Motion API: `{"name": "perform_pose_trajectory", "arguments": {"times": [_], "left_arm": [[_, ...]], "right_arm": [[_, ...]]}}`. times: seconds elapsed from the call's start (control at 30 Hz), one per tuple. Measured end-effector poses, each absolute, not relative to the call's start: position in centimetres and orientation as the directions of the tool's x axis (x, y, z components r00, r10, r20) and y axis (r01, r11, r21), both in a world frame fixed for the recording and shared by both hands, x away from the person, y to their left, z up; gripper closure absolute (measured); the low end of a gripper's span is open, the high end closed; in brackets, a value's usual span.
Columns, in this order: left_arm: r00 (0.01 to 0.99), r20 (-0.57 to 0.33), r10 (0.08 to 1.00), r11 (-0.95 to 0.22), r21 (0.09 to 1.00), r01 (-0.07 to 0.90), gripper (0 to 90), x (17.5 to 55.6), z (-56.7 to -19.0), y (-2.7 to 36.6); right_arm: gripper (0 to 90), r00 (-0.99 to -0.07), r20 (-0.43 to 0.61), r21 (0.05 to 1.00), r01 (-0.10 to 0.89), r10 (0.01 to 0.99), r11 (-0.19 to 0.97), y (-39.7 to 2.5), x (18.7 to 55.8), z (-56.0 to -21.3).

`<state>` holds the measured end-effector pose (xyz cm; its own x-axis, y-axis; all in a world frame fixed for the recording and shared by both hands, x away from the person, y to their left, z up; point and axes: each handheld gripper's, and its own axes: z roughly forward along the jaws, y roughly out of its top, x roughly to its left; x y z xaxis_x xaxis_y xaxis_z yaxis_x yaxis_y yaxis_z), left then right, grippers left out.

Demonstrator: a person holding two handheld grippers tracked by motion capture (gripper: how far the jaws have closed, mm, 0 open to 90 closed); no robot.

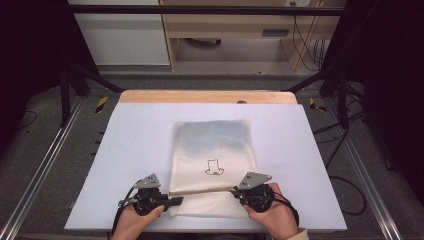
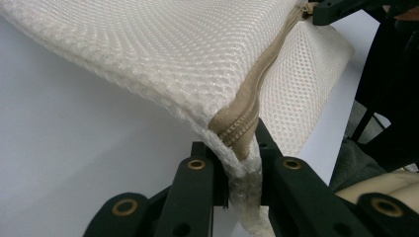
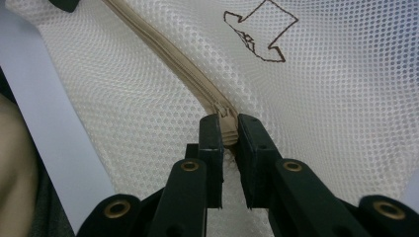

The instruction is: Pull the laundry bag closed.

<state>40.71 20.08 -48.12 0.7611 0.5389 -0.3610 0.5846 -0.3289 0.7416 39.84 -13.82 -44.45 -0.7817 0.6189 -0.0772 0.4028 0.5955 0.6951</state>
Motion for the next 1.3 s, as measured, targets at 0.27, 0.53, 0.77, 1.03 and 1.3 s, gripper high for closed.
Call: {"name": "perform_pose_trajectory", "arguments": {"times": [0.27, 0.53, 0.77, 1.03, 1.3], "left_arm": [[0.760, -0.364, 0.539, -0.325, 0.742, 0.586, 82.6, 40.7, -48.1, 20.1], [0.761, -0.361, 0.538, -0.326, 0.743, 0.584, 82.6, 40.7, -48.0, 20.1], [0.762, -0.359, 0.539, -0.327, 0.745, 0.581, 82.6, 40.7, -48.0, 20.1], [0.761, -0.359, 0.540, -0.325, 0.745, 0.582, 82.6, 40.7, -47.9, 20.2], [0.763, -0.356, 0.540, -0.324, 0.748, 0.579, 82.6, 40.7, -47.9, 20.2]], "right_arm": [[81.2, -0.775, -0.073, 0.700, 0.408, 0.628, 0.586, -14.1, 39.9, -44.4], [81.2, -0.771, -0.074, 0.700, 0.412, 0.633, 0.583, -14.5, 39.9, -44.4], [81.2, -0.769, -0.063, 0.698, 0.422, 0.636, 0.579, -14.8, 39.8, -44.5], [81.2, -0.766, -0.055, 0.694, 0.431, 0.640, 0.576, -15.2, 39.7, -44.6], [81.3, -0.756, -0.053, 0.696, 0.441, 0.652, 0.567, -15.8, 39.6, -44.7]]}}
